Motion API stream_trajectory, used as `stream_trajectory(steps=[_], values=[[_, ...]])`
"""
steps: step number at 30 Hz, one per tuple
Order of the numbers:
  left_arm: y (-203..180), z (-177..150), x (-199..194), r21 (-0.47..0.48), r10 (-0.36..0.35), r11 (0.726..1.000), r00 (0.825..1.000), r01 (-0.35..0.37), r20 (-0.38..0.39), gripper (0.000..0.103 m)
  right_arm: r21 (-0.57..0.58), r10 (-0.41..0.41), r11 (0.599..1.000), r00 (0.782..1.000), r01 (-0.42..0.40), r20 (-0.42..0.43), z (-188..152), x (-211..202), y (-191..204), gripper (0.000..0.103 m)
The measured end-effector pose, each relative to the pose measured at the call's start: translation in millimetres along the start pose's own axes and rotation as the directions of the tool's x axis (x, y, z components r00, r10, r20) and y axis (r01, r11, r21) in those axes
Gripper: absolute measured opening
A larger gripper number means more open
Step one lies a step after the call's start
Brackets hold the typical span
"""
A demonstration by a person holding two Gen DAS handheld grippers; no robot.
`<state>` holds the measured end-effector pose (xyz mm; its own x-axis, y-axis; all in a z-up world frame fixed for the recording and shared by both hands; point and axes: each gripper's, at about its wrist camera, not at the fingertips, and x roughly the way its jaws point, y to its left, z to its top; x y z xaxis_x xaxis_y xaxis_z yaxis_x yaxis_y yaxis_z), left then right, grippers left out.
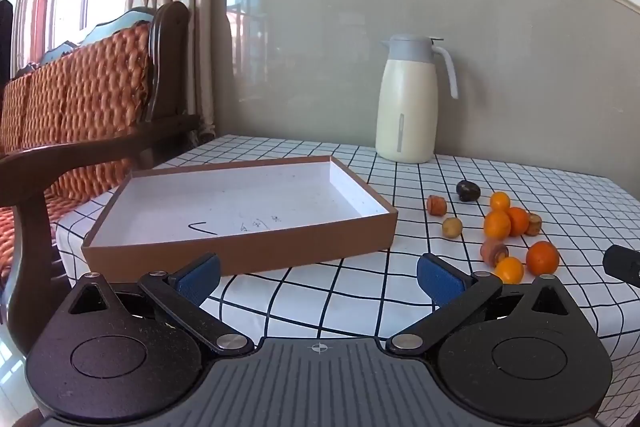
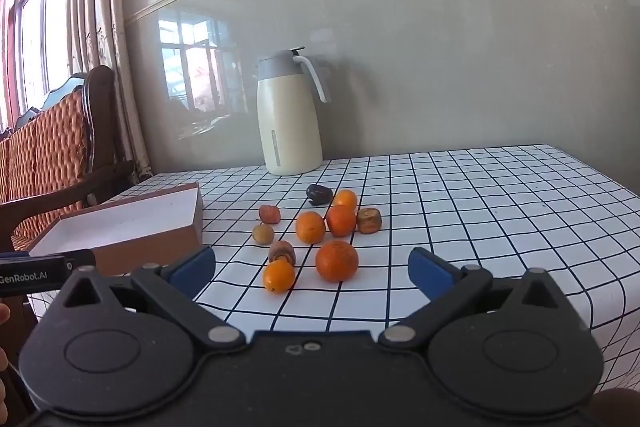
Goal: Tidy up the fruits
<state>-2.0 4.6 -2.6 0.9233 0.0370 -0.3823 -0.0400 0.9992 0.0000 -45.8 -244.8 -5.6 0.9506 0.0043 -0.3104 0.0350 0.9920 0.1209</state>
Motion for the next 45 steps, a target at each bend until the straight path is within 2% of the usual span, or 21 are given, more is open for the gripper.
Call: stream_trajectory(steps=[45], values=[[-0.5,-1.4,-2.2,0.007,0.011,1.0,1.0,-0.011,0.008,0.103,-0.003,0.005,1.0,1.0,-0.005,-0.005,-1.6,1.8,-0.3,0.097]])
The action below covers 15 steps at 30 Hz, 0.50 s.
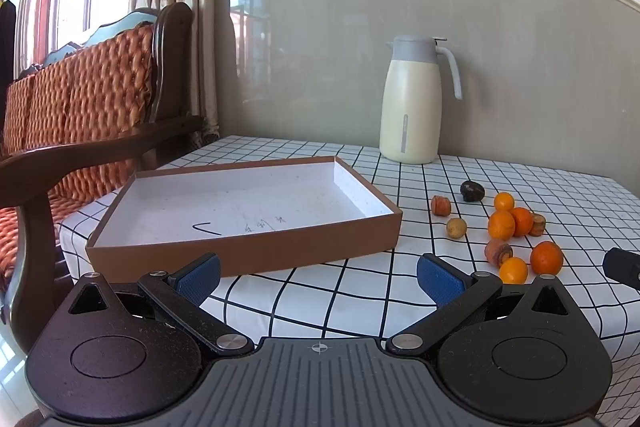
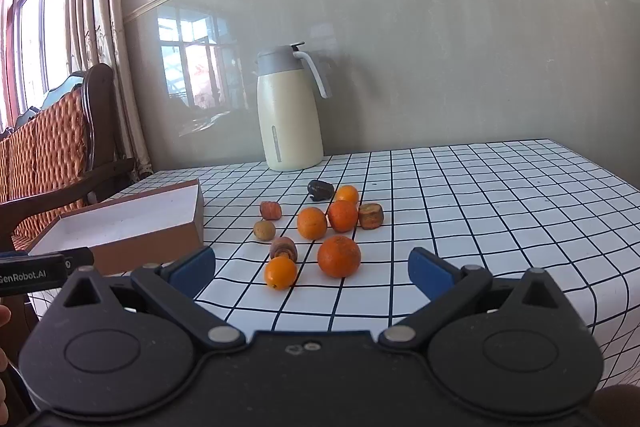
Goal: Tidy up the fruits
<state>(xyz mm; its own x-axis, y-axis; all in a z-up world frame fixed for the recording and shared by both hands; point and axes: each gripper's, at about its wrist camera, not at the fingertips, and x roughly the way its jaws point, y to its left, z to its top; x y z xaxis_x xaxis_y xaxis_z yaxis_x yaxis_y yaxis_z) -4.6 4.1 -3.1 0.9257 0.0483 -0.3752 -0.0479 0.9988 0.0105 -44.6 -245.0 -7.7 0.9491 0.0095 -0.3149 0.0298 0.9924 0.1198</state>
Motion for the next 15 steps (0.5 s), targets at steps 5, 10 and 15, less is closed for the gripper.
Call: stream_trajectory(steps=[5,10,15], values=[[-0.6,-0.7,-1.9,0.002,0.0,1.0,1.0,0.0,0.008,0.103,0.0,0.002,1.0,1.0,-0.002,-0.001,0.1,0.3,-0.1,0.097],[-0.7,-0.2,-2.4,0.001,0.001,1.0,1.0,-0.001,0.011,0.103,0.0,0.003,1.0,1.0,-0.003,-0.003,0.2,0.2,0.4,0.097],[-0.5,-0.4,-4.8,-0.002,0.0,1.0,1.0,0.0,0.019,0.103,-0.005,0.003,1.0,1.0,-0.003,-0.001,0.1,0.0,0.6,0.097]])
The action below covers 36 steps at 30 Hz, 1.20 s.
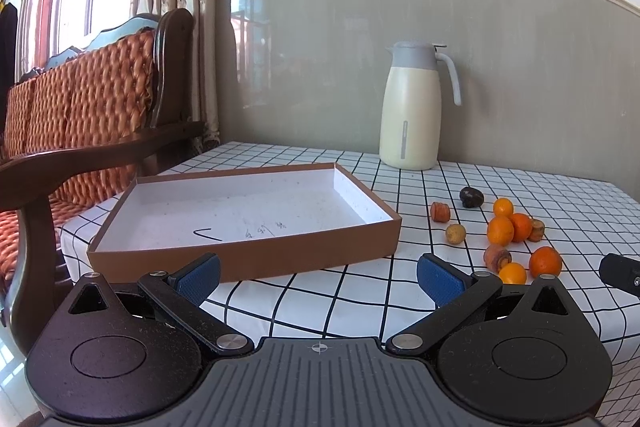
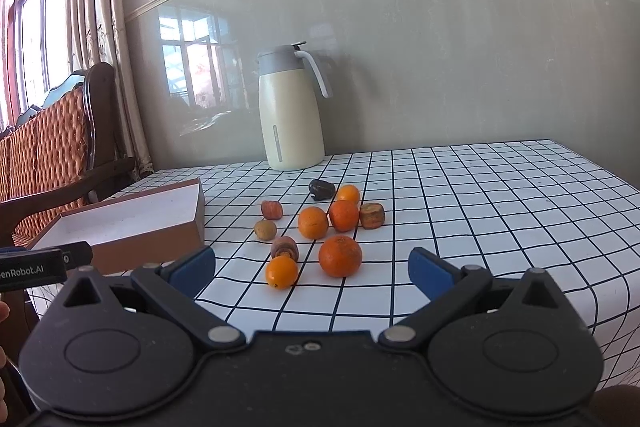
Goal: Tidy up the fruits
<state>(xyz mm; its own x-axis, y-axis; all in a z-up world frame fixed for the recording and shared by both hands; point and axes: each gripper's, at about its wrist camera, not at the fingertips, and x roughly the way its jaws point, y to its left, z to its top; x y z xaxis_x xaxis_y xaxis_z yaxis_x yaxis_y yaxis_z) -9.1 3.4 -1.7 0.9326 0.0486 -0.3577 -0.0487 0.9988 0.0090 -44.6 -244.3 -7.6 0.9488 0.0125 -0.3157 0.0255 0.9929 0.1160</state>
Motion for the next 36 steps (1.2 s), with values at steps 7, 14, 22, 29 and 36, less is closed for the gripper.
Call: stream_trajectory(steps=[7,14,22,29,36], values=[[-0.3,0.5,0.0,0.004,-0.002,1.0,1.0,0.002,-0.003,0.103,-0.001,0.0,1.0,1.0,0.0,0.001,-0.3,-0.3,0.3,0.097],[-0.3,0.6,0.1,0.008,-0.004,1.0,1.0,0.004,-0.006,0.103,0.008,0.006,1.0,1.0,-0.006,0.0,-1.0,-0.2,0.0,0.097],[-0.7,0.2,-0.3,0.022,-0.033,0.999,0.999,0.033,-0.01,0.103,0.012,-0.003,1.0,1.0,0.003,-0.003,-1.5,0.7,-0.6,0.097],[-3.2,0.4,-1.2,0.036,-0.036,0.999,0.999,0.036,-0.005,0.103,0.017,0.0,1.0,1.0,0.0,-0.002,-1.8,-0.3,-1.1,0.097],[-4.1,-0.5,-1.3,0.035,-0.038,0.999,0.999,0.038,-0.004,0.103,0.017,0.001,1.0,1.0,-0.001,-0.004,-1.1,-0.1,-0.8,0.097]])
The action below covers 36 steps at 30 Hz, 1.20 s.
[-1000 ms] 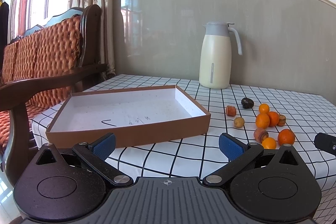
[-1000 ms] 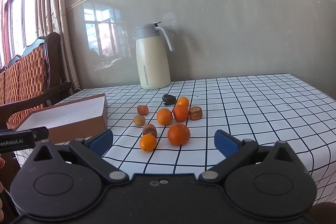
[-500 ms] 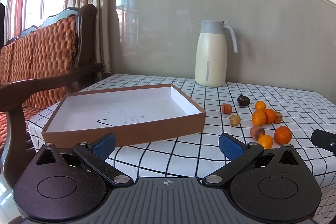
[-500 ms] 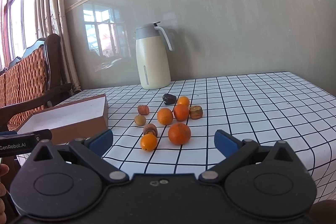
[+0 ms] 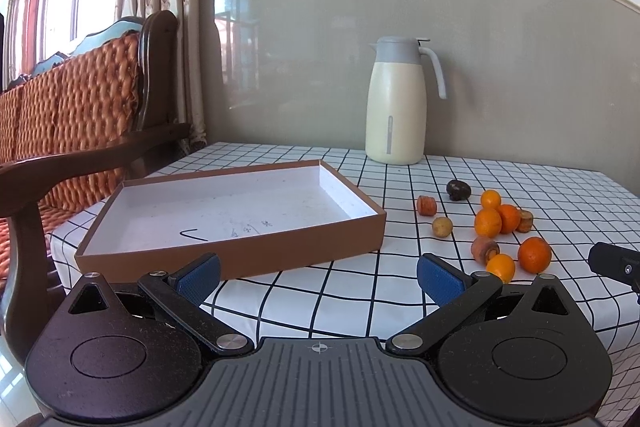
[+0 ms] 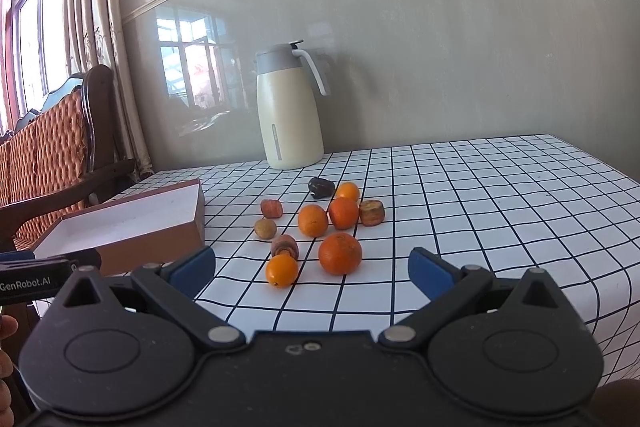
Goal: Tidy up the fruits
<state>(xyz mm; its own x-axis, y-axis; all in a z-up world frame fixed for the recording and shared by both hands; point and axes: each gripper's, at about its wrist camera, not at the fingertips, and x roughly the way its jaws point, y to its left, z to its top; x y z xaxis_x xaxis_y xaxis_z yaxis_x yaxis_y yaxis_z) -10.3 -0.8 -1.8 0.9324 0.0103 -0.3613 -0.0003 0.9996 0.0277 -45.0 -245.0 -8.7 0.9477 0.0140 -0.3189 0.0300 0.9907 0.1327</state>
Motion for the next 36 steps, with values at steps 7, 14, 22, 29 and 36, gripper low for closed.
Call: stream_trajectory(steps=[7,14,22,29,36], values=[[-3.2,0.1,0.2,0.004,-0.024,1.0,1.0,0.024,0.0,0.103,0.003,-0.008,1.0,1.0,0.008,-0.001,-0.1,-0.2,-0.5,0.097],[-16.3,-1.2,4.1,0.033,-0.078,0.996,0.997,0.079,-0.017,0.103,0.012,-0.034,0.999,0.999,0.034,0.001,0.6,-0.1,-4.2,0.097],[-46.0,2.0,15.1,0.084,-0.156,0.984,0.987,0.159,-0.049,0.103,0.107,-0.049,0.993,0.999,0.051,-0.022,5.5,3.0,-20.2,0.097],[-71.6,0.4,31.2,0.111,-0.193,0.973,0.978,0.202,-0.085,0.103,0.136,-0.079,0.987,0.996,0.083,-0.036,7.8,6.7,-28.8,0.097],[-96.5,-1.2,53.0,0.116,-0.241,0.959,0.959,0.26,-0.152,0.078,0.1,-0.085,0.991,0.994,0.092,-0.07,11.7,17.0,-30.9,0.086]])
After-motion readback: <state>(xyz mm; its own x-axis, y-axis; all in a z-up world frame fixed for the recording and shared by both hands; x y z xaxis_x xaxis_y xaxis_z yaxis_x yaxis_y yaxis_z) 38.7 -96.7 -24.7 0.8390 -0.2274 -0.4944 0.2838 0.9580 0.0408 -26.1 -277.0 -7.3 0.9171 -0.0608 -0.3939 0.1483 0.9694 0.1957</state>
